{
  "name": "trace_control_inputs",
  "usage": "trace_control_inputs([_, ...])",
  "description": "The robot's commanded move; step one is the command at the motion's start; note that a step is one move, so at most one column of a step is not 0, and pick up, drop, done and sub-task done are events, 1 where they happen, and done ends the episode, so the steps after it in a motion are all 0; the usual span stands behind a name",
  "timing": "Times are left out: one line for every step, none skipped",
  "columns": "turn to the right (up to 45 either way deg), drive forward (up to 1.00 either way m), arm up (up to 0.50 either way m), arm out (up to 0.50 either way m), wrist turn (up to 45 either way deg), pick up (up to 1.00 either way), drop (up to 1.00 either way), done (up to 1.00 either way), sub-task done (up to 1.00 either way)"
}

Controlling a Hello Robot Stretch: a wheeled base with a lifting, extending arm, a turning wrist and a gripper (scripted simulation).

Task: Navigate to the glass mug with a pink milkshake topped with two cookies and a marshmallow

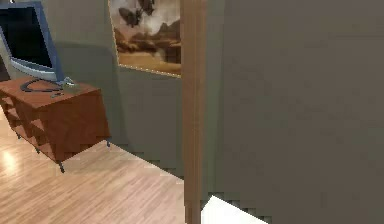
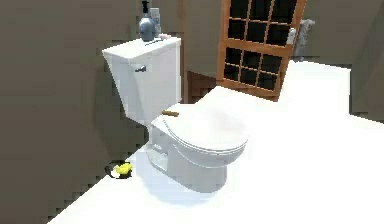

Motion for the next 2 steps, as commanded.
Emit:
trace_control_inputs([0.0,0.65,0.00,0.00,0.0,0.00,0.00,0.00,0.00])
trace_control_inputs([-45.0,0.00,0.00,0.00,0.0,0.00,0.00,0.00,0.00])
